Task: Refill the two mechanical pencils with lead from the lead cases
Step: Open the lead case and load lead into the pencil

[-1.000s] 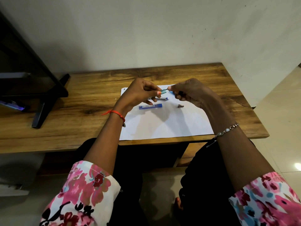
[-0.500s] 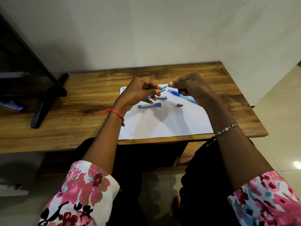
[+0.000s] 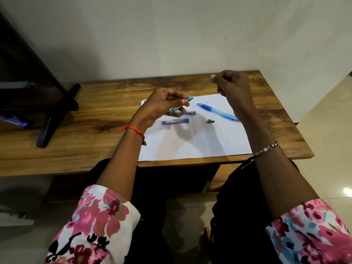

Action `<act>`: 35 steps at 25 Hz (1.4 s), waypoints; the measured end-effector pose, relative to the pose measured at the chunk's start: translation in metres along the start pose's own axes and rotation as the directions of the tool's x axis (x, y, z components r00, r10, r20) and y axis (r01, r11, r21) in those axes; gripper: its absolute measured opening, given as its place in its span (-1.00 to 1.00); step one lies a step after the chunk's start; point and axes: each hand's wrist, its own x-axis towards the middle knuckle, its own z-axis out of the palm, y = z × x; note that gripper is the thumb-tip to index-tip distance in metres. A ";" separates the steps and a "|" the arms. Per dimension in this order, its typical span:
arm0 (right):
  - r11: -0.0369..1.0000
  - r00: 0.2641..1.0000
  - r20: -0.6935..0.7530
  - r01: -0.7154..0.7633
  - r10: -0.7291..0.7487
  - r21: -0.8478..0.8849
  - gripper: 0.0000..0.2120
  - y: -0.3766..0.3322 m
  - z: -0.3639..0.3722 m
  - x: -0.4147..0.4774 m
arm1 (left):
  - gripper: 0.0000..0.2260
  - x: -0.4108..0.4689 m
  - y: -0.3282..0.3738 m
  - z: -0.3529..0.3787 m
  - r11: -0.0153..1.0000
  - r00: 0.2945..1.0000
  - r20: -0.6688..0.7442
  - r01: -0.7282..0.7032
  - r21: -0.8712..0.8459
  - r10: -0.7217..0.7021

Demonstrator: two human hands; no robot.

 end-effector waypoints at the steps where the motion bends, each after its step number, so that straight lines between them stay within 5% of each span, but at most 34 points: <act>1: 0.999 0.999 -0.042 0.013 -0.012 0.029 -0.80 0.000 -0.001 0.000 | -0.83 -0.001 0.001 0.000 1.000 1.000 -0.005 -0.003 -0.028 0.003; 13: 0.999 0.997 0.078 -0.006 0.003 0.033 -0.82 -0.003 0.007 -0.004 | -0.89 0.001 0.001 0.002 0.997 0.999 -0.027 -0.028 -0.078 0.026; 19: 0.927 0.925 0.276 -0.320 0.260 0.197 -0.71 0.001 0.002 0.000 | -0.83 0.002 0.000 0.001 0.996 0.996 -0.086 -0.035 -0.084 0.027; 25: 0.909 0.931 0.344 -0.244 0.123 0.337 -0.87 0.000 -0.001 -0.001 | -0.81 0.003 0.000 0.001 0.997 0.992 -0.124 -0.025 -0.074 0.015; 35: 0.979 0.928 0.367 -0.126 0.060 0.158 -0.80 0.000 0.005 -0.006 | -0.80 0.001 0.004 0.006 0.998 0.991 -0.129 -0.025 -0.055 0.018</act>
